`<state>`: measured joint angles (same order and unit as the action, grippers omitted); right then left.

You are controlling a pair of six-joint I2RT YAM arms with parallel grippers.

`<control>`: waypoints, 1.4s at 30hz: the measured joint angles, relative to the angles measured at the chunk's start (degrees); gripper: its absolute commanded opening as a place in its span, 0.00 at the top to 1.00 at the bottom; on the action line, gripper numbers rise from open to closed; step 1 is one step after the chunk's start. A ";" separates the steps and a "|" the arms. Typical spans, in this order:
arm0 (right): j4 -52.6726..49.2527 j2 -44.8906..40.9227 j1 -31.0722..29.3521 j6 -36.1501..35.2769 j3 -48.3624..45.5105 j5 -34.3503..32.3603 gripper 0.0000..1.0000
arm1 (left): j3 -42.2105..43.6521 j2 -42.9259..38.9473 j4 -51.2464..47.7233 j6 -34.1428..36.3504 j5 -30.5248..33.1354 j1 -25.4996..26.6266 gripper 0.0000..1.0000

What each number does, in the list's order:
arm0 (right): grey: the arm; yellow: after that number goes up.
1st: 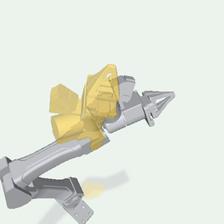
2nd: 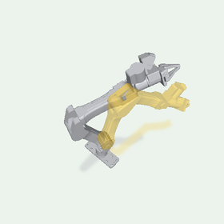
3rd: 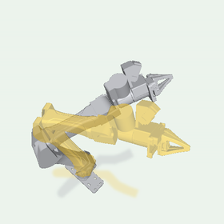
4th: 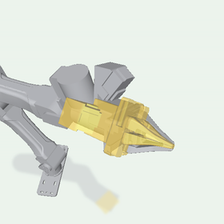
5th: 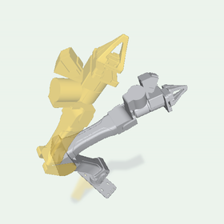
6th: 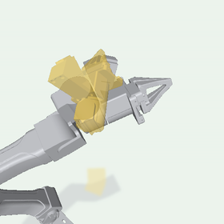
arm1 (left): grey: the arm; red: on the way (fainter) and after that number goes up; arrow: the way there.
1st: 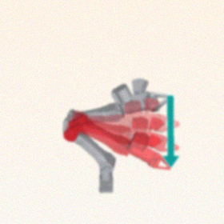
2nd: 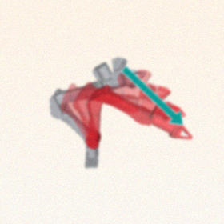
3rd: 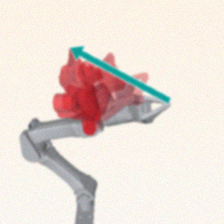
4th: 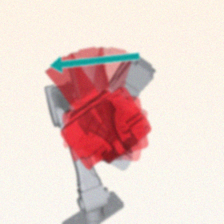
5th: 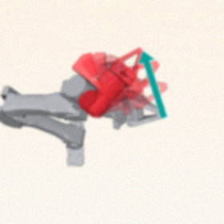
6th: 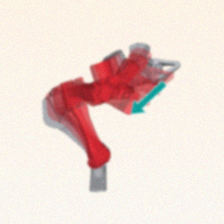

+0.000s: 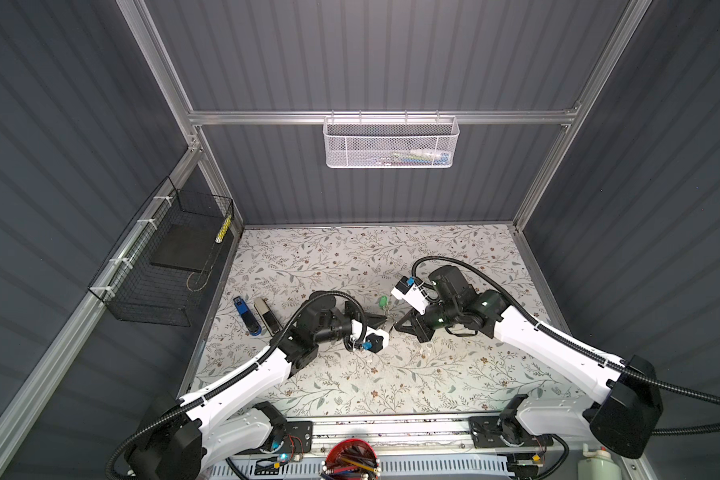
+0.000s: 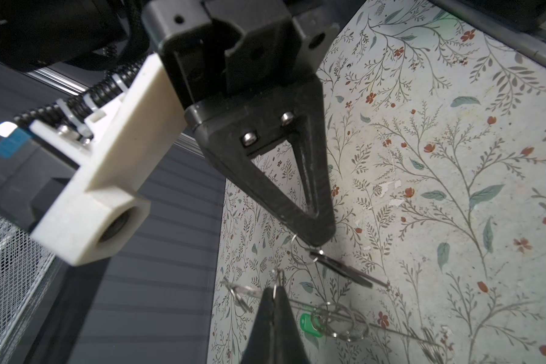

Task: Put the keys on the keyring
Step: 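Bring the black-tag key's ring against the plate's split ring with the right gripper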

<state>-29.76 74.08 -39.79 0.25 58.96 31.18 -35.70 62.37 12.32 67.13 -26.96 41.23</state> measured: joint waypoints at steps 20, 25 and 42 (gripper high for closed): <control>0.98 -8.44 -6.75 -16.76 -1.75 -17.07 1.00 | -7.41 3.13 -11.06 -9.42 -9.14 0.04 1.00; 1.20 -8.46 -8.37 -21.00 -2.05 -20.55 1.00 | -7.43 3.19 -12.63 -11.39 -11.45 0.04 1.00; 1.03 -8.48 -12.13 -29.97 -2.40 -25.70 1.00 | -8.39 4.92 -15.13 -14.91 -15.26 -1.62 1.00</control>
<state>-28.73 65.60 -51.92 -29.71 56.55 5.48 -44.10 67.29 -2.81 52.23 -42.22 39.62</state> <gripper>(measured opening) 0.047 0.047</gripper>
